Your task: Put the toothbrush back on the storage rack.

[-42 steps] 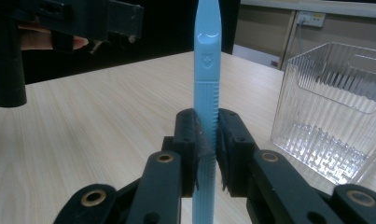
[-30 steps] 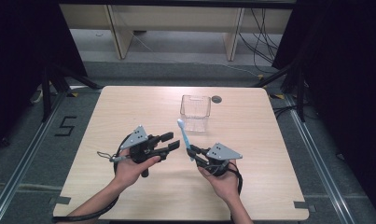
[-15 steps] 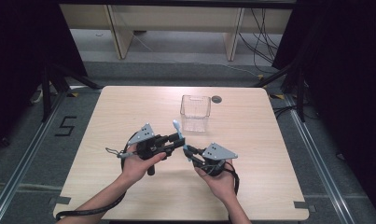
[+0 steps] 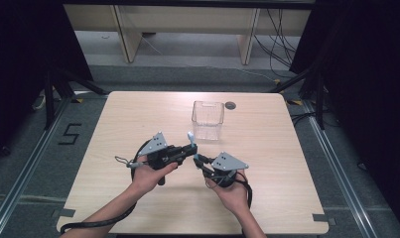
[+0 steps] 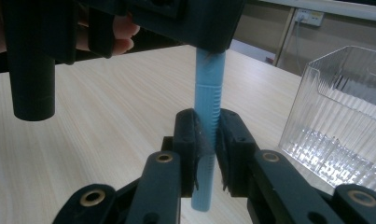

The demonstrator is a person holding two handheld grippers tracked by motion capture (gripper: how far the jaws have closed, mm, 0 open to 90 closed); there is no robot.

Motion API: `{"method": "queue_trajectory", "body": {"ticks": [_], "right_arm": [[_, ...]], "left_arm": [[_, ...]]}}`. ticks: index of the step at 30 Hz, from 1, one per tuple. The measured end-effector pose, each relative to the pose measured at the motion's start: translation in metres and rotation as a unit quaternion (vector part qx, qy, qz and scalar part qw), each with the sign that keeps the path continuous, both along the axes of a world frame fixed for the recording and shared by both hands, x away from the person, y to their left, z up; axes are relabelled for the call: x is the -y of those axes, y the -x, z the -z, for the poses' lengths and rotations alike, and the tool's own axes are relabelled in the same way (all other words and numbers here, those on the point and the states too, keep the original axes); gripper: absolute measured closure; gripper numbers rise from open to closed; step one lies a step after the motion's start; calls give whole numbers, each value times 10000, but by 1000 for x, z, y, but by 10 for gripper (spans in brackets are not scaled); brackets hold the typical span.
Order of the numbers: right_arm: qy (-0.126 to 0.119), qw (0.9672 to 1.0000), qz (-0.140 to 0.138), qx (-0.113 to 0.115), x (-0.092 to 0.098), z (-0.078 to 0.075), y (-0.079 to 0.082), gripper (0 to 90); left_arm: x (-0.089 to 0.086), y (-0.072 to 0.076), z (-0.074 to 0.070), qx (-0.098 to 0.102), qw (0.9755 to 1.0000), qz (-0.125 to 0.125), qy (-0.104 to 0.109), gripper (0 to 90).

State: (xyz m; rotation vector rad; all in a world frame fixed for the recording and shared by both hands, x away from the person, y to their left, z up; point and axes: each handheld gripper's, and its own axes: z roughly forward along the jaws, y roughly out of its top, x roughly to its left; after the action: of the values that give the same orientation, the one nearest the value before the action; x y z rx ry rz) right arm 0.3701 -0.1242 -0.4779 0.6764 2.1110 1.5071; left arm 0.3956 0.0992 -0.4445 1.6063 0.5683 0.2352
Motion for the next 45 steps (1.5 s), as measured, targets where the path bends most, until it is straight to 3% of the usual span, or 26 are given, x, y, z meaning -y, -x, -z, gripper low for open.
{"method": "queue_trajectory", "body": {"ticks": [2, 3, 7, 14, 16, 20, 23, 24, 25, 26, 27, 28, 30, 31, 33, 34, 36, 38, 41, 42, 43, 44, 45], "right_arm": [[18, 10000, 53, 68, 0, -1, 0, 707], [23, 9999, 76, -63, 0, -2, 2, 678], [71, 9998, 150, 51, 4, -4, 5, 624], [177, 9994, 306, 56, 18, 0, 14, 605], [140, 9991, 375, -102, 22, 1, 18, 604], [64, 9984, 564, -7, 31, 3, 21, 602], [-30, 9974, 705, -131, 39, 3, 24, 600], [-4, 9972, 749, 83, 41, 4, 23, 600], [19, 9970, 753, 154, 44, 4, 22, 600], [-96, 9971, 753, 34, 45, 6, 24, 600], [-61, 9966, 825, 20, 47, 6, 25, 600], [-80, 9959, 894, 120, 48, 8, 24, 600], [-140, 9955, 938, -87, 50, 12, 27, 600], [-187, 9950, 977, 15, 51, 14, 26, 600], [-147, 9945, 1037, -15, 53, 17, 26, 600], [-256, 9933, 1097, -247, 51, 19, 28, 600], [-160, 9937, 1105, -53, 53, 20, 26, 599], [-234, 9944, 1009, -213, 52, 22, 26, 598], [-104, 9940, 1089, -29, 54, 22, 24, 598], [-193, 9938, 1080, -161, 52, 23, 26, 598], [-186, 9940, 1077, -30, 53, 24, 24, 598], [-184, 9939, 1073, -181, 52, 23, 26, 597], [-179, 9939, 1076, -183, 52, 24, 26, 597]], "left_arm": [[0, -2, -3, 60, 10000, -17, -22, 844], [-1, -3, -5, 87, 9999, -43, -66, 844], [-3, -6, -9, 216, 9995, -150, -163, 845], [-9, -16, -12, 449, 9979, -349, -309, 844], [-11, -20, -13, 486, 9975, -398, -314, 844], [-15, -25, -19, 599, 9965, -472, -338, 844], [-16, -29, -23, 635, 9961, -525, -318, 844], [-16, -31, -24, 646, 9960, -530, -313, 844], [-16, -32, -25, 673, 9959, -535, -293, 844], [-17, -34, -27, 685, 9958, -539, -273, 843], [-17, -36, -28, 700, 9957, -552, -253, 844], [-17, -37, -29, 701, 9956, -574, -234, 844], [-18, -42, -30, 712, 9954, -606, -188, 843], [-18, -43, -31, 685, 9955, -633, -148, 844], [-18, -48, -33, 725, 9952, -649, -99, 843], [-18, -50, -33, 765, 9950, -645, -57, 843], [-17, -53, -35, 791, 9947, -662, -37, 843], [-16, -56, -36, 810, 9944, -682, -28, 843], [-15, -61, -39, 823, 9940, -717, -6, 842], [-14, -62, -40, 824, 9940, -717, -5, 842], [-14, -64, -41, 843, 9939, -711, -19, 842], [-13, -65, -41, 868, 9937, -710, -24, 842], [-12, -66, -42, 859, 9938, -703, -8, 842]]}}
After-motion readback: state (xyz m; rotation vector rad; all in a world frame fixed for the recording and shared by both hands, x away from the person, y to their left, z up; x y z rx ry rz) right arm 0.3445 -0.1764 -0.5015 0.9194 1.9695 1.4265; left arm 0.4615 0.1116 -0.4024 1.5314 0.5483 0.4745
